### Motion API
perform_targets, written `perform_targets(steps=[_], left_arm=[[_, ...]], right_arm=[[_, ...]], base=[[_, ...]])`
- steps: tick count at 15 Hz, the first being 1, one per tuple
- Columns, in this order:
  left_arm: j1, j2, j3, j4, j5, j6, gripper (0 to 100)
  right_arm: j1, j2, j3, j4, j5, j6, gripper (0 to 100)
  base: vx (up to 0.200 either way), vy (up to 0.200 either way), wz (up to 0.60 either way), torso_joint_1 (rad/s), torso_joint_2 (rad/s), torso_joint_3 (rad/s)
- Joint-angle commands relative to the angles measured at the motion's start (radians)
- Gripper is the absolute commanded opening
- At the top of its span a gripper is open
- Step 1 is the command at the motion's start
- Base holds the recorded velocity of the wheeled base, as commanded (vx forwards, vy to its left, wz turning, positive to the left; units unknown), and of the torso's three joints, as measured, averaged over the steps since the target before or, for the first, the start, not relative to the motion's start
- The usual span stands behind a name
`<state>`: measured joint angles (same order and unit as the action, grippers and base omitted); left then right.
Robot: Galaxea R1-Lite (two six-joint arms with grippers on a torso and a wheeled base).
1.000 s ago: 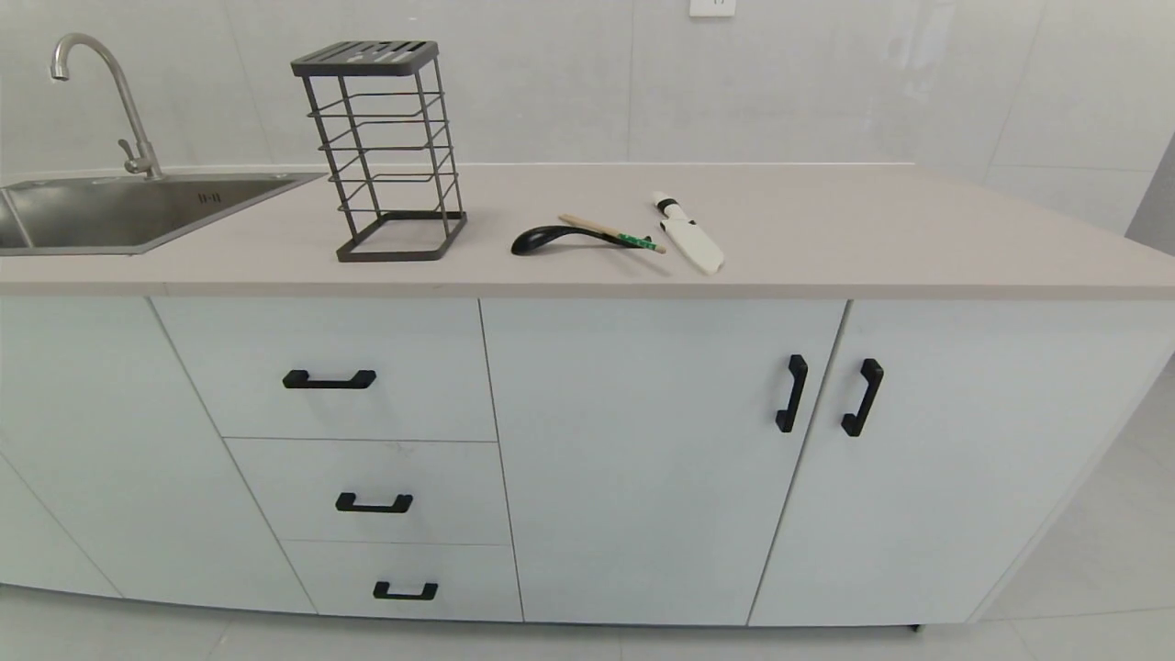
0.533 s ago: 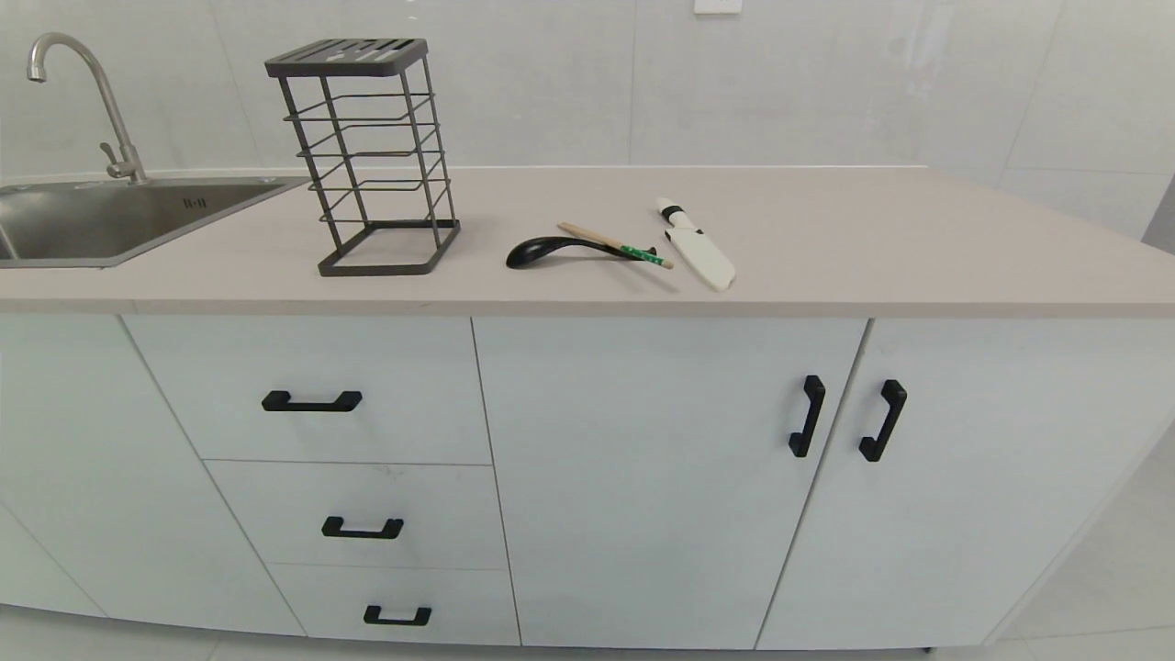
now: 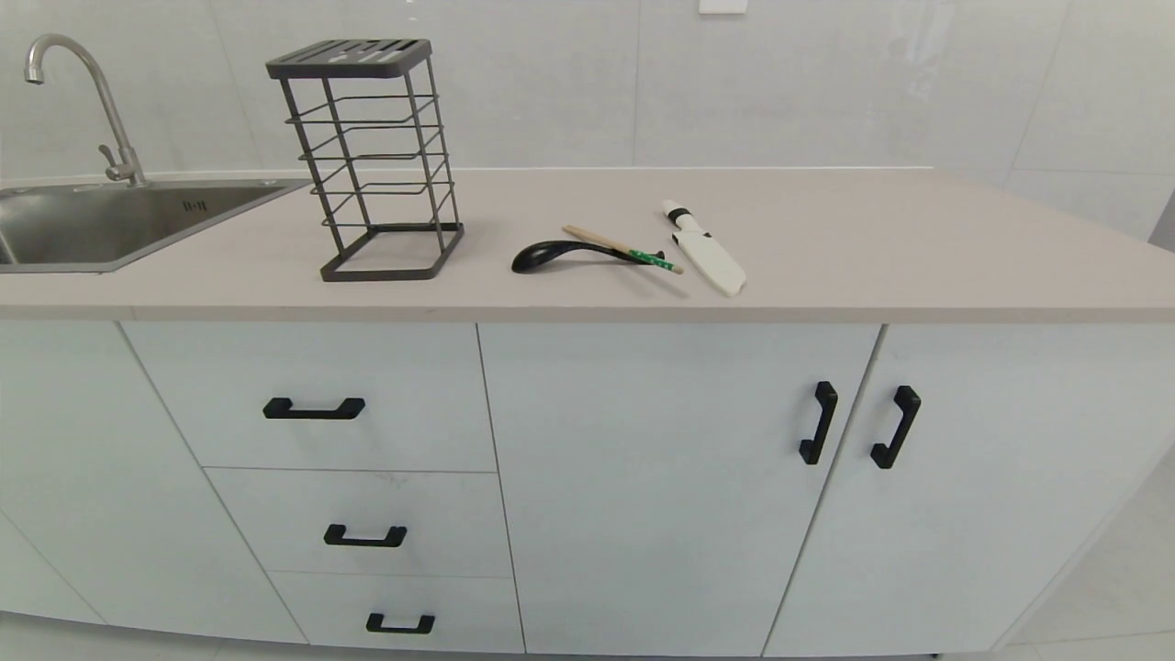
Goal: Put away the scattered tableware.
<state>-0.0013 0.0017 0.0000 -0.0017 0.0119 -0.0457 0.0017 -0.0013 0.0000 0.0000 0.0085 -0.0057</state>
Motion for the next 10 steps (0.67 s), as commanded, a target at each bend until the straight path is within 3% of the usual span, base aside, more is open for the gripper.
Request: perform_targets(steps=[1,5,10], left_arm=[[0.0,0.001,0.0,0.0,0.0,0.0,100],[0.0,0.001,0.0,0.0,0.0,0.004,100],[0.0,0.001,0.0,0.003,-0.009,0.04,100]], right_arm=[[0.0,0.001,0.0,-0.002,0.001,0.0,100],[0.0,0.001,0.0,-0.002,0.001,-0.003,100],[0.0,0.001,0.0,-0.002,0.001,-0.005,100]], base=[[0.0,0.0,0.0,0.0,0.0,0.0],[0.0,0.0,0.0,0.0,0.0,0.0],[0.0,0.0,0.0,0.0,0.0,0.0]])
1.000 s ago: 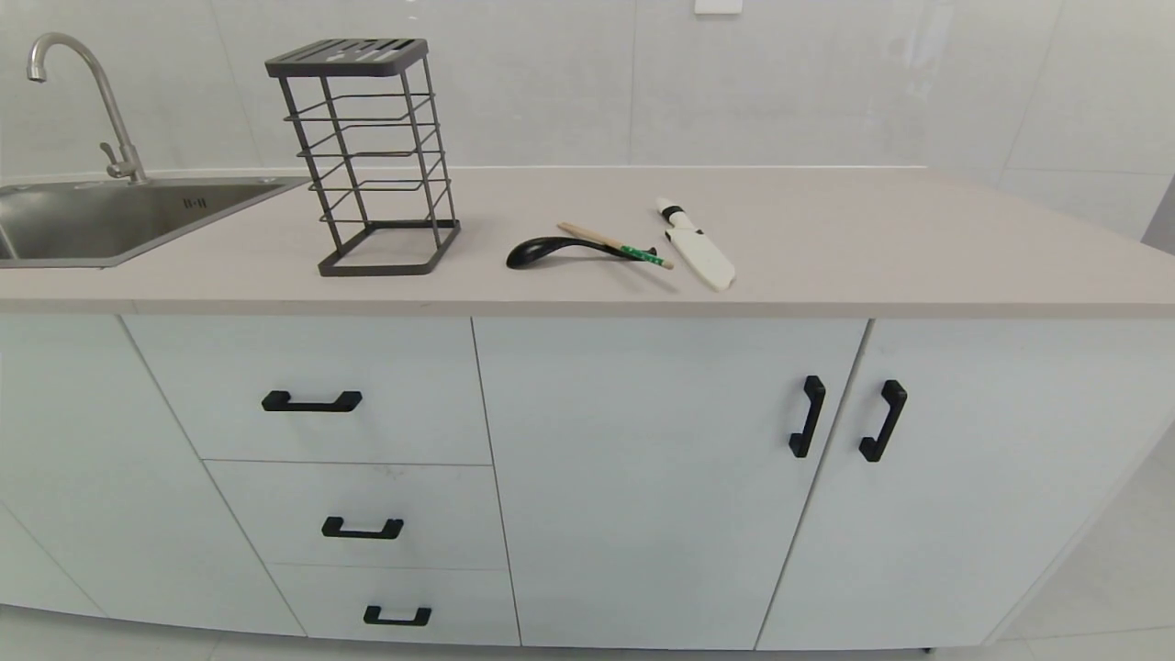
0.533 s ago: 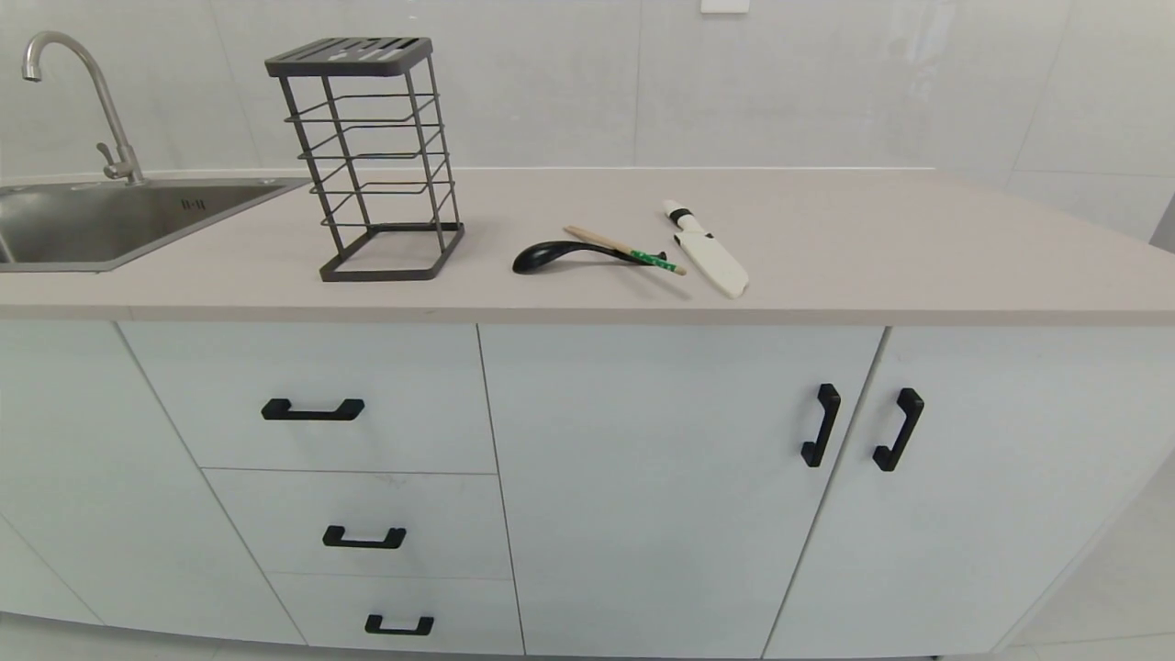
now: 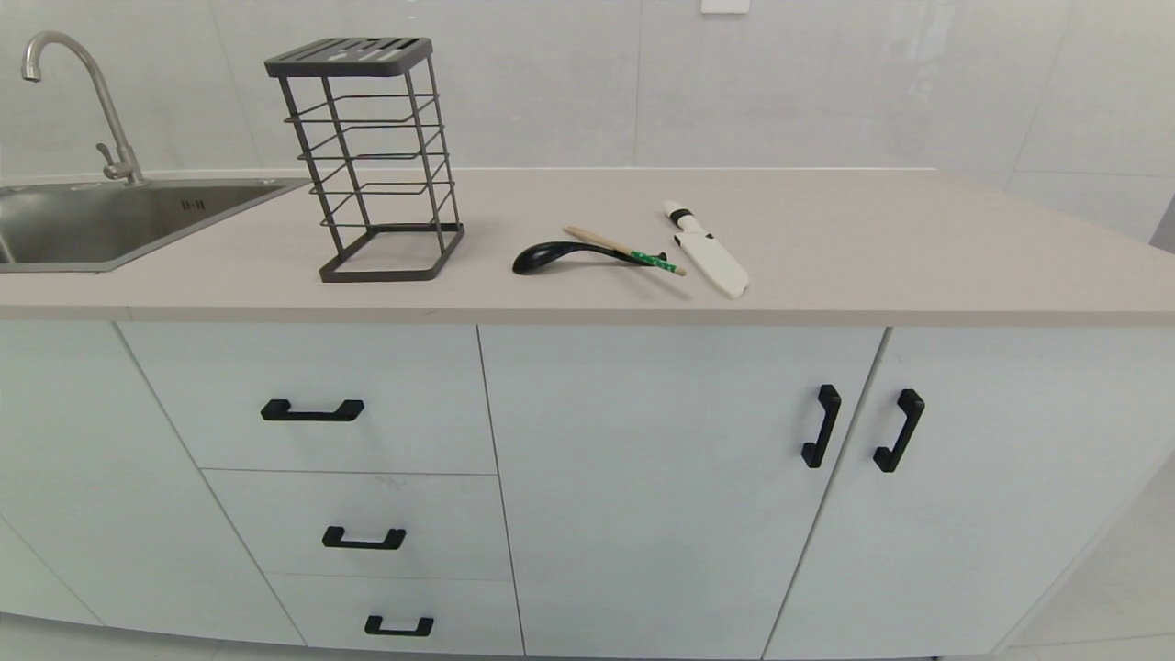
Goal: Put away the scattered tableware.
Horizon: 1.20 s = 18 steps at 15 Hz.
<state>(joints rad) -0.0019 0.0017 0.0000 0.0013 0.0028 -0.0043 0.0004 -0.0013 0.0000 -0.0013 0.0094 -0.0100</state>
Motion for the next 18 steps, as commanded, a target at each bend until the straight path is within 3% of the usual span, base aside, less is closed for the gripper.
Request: perform_targets(steps=[1,4,5,6,7,8,9,12,13,15,16,17,18], left_arm=[[0.0,0.001,0.0,0.0,-0.001,0.004,100],[0.0,0.001,0.0,0.0,-0.001,0.004,100],[0.0,0.001,0.0,0.0,-0.004,0.018,100],[0.0,0.001,-0.003,-0.015,-0.043,0.055,100],[-0.009,0.029,-0.153,-0.126,-0.049,0.033,100],[-0.015,0.129,-0.314,-0.262,-0.05,-0.026,100],[-0.021,0.212,-0.391,-0.343,-0.053,-0.039,100],[-0.11,0.225,-0.298,-0.149,-0.09,-0.045,100],[-0.178,0.244,-0.252,-0.05,-0.09,-0.059,100],[-0.268,0.276,-0.189,0.011,-0.106,-0.157,100],[-0.297,0.3,-0.17,0.011,-0.121,-0.212,100],[-0.309,0.313,-0.17,0.008,-0.124,-0.246,100],[-0.328,0.377,-0.189,0.003,-0.125,-0.338,100]], right_arm=[[0.001,0.001,0.0,0.0,0.0,0.001,100],[0.001,0.001,0.0,0.0,0.0,0.001,100],[0.001,0.001,0.0,0.0,0.001,0.001,100],[0.001,0.001,0.0,0.0,0.0,0.002,100],[0.001,0.001,0.0,0.0,0.0,0.002,100],[0.001,0.001,0.0,0.0,0.001,0.002,100],[0.001,0.001,0.0,0.0,0.0,0.002,100],[0.001,0.001,0.0,0.0,0.0,0.004,100],[0.001,0.001,0.0,0.0,0.0,0.004,100],[0.001,0.001,0.0,0.0,0.001,0.004,100],[0.001,0.001,0.0,0.0,0.0,0.004,100],[0.001,0.001,0.0,0.0,0.0,0.004,100],[0.003,0.001,0.0,0.0,0.001,0.004,100]], base=[[0.0,0.0,0.0,0.0,0.0,0.0],[0.0,0.0,0.0,0.0,0.0,0.0],[0.0,0.0,0.0,0.0,0.0,0.0],[0.0,0.0,0.0,0.0,0.0,0.0],[0.0,0.0,0.0,0.0,0.0,0.0],[0.0,0.0,0.0,0.0,0.0,0.0],[0.0,0.0,0.0,0.0,0.0,0.0],[0.0,0.0,0.0,0.0,0.0,0.0],[0.0,0.0,0.0,0.0,0.0,0.0],[0.0,0.0,0.0,0.0,0.0,0.0],[0.0,0.0,0.0,0.0,0.0,0.0],[0.0,0.0,0.0,0.0,0.0,0.0],[0.0,0.0,0.0,0.0,0.0,0.0]])
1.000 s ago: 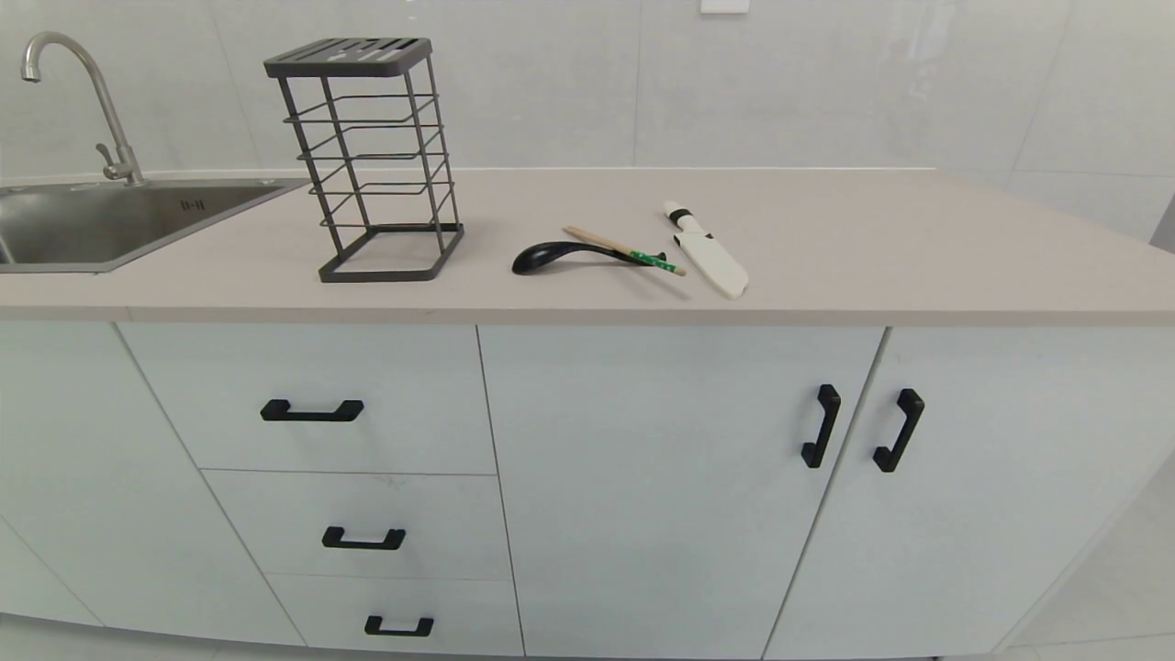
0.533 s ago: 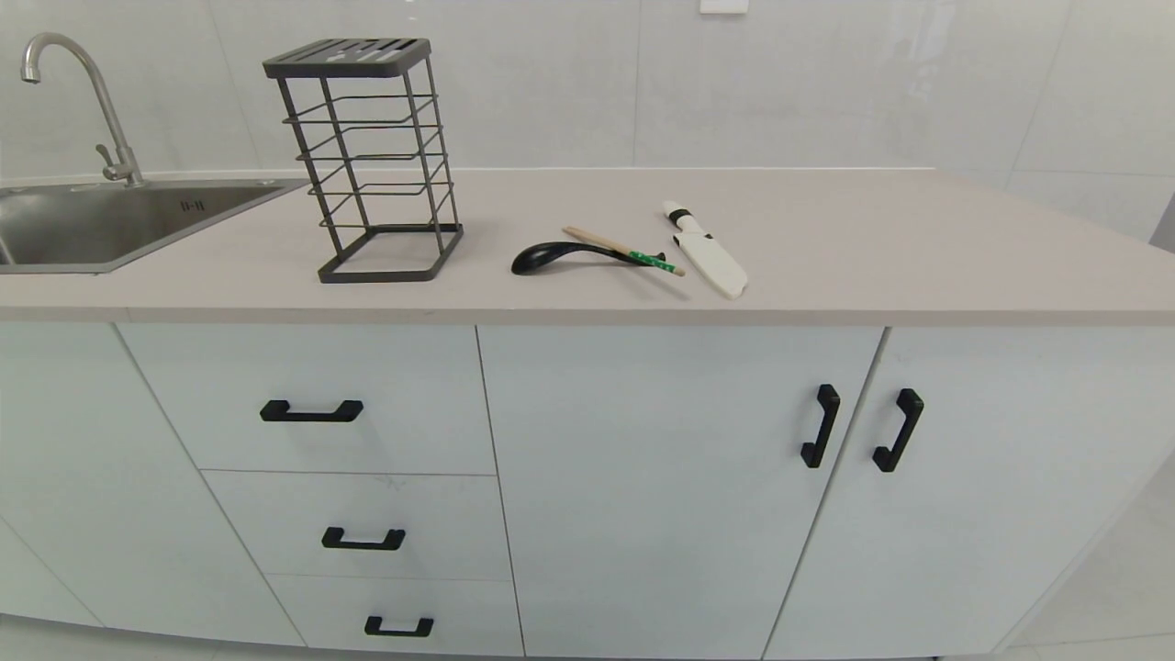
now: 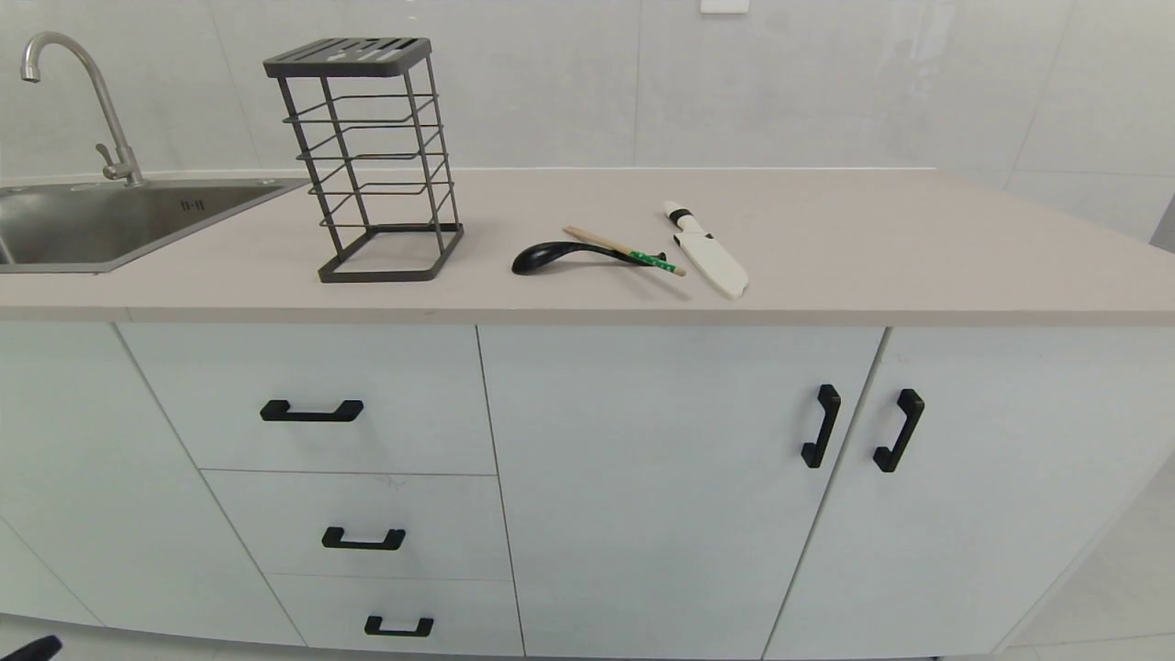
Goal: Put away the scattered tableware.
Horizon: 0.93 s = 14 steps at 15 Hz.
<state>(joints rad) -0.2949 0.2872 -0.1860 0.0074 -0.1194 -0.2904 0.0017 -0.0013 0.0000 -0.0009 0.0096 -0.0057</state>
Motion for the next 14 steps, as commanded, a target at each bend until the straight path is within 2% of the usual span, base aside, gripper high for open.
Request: perform_targets(steps=[1,3,4,6,8,10,13,14], left_arm=[[-0.036,0.139,-0.01,-0.004,-0.003,-0.085,100],[-0.055,0.285,-0.01,-0.02,-0.005,-0.098,100],[-0.09,0.391,-0.009,-0.073,-0.005,-0.098,100],[-0.102,0.543,-0.009,-0.139,-0.005,-0.092,100],[-0.092,0.727,-0.007,-0.211,-0.005,-0.053,100],[-0.03,0.828,0.003,-0.224,-0.005,0.116,100],[-0.018,0.811,0.049,-0.234,-0.005,0.284,100],[-0.029,0.765,0.066,-0.261,-0.009,0.304,100]], right_arm=[[0.001,0.001,0.0,-0.001,0.001,0.0,100],[0.001,0.001,0.0,-0.001,0.0,0.0,100],[0.001,0.001,0.0,-0.001,0.0,0.0,100],[0.001,0.001,0.0,-0.001,0.001,0.0,100],[0.001,0.001,0.0,-0.001,0.001,0.0,100],[0.001,0.001,0.0,-0.001,0.0,0.0,100],[0.001,0.001,0.0,-0.001,0.001,0.0,100],[0.001,0.001,0.0,-0.001,0.001,0.0,100]], base=[[0.0,0.0,0.0,0.0,0.0,0.0],[0.0,0.0,0.0,0.0,0.0,0.0],[0.0,0.0,0.0,0.0,0.0,0.0],[0.0,0.0,0.0,0.0,0.0,0.0],[0.0,0.0,0.0,0.0,0.0,0.0],[0.0,0.0,0.0,0.0,0.0,0.0],[0.0,0.0,0.0,0.0,0.0,0.0],[0.0,0.0,0.0,0.0,0.0,0.0]])
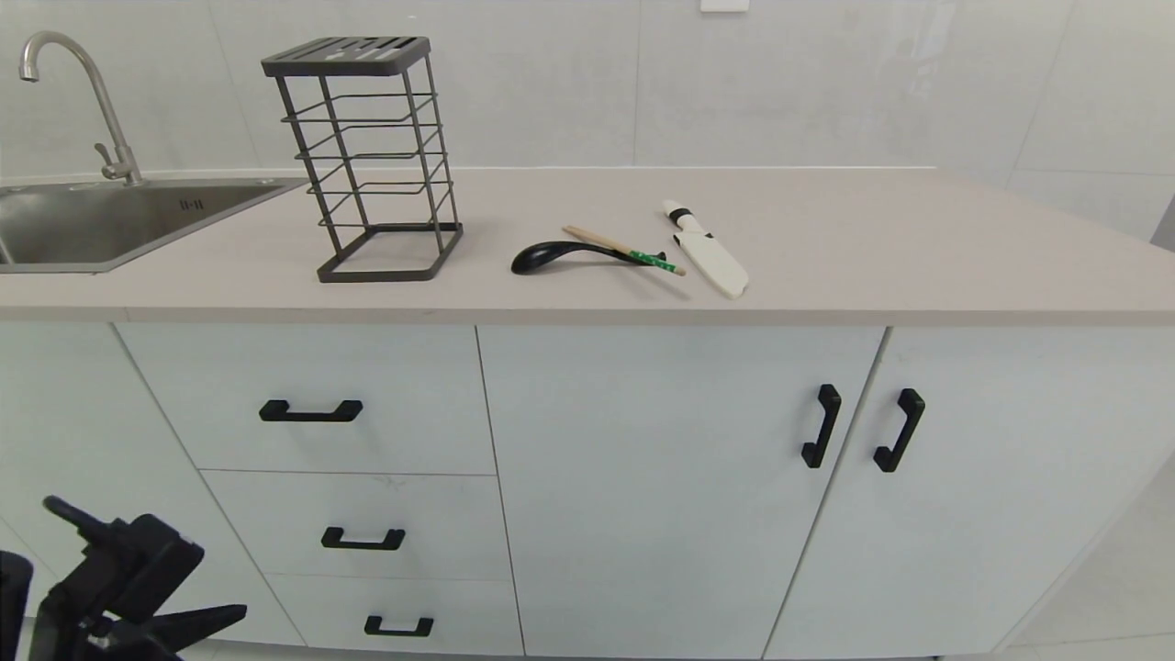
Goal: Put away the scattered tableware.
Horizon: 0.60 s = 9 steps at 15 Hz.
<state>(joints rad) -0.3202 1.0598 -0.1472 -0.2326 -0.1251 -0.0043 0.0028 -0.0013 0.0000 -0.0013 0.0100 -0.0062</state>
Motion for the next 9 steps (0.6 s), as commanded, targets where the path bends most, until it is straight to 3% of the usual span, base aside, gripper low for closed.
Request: perform_targets(steps=[1,2,3,4,9], left_arm=[[-0.005,-0.047,0.048,-0.047,-0.051,0.012,100],[0.003,-0.104,0.087,-0.067,-0.125,-0.028,100],[0.003,-0.199,0.141,-0.07,-0.154,-0.08,100],[-0.005,-0.27,0.147,-0.045,-0.159,-0.097,100],[0.05,-0.659,0.146,0.171,-0.113,-0.106,100]], right_arm=[[0.0,0.001,0.0,0.0,0.001,-0.001,100],[0.0,0.001,0.0,0.0,0.001,-0.001,100],[0.0,0.001,0.0,0.0,0.001,-0.001,100],[0.0,0.001,0.0,0.0,0.001,-0.003,100],[0.0,0.001,0.0,0.0,0.001,-0.003,100]], base=[[0.0,0.0,0.0,0.0,0.0,0.0],[0.0,0.0,0.0,0.0,0.0,0.0],[0.0,0.0,0.0,0.0,0.0,0.0],[0.0,0.0,0.0,0.0,0.0,0.0],[0.0,0.0,0.0,0.0,0.0,0.0]])
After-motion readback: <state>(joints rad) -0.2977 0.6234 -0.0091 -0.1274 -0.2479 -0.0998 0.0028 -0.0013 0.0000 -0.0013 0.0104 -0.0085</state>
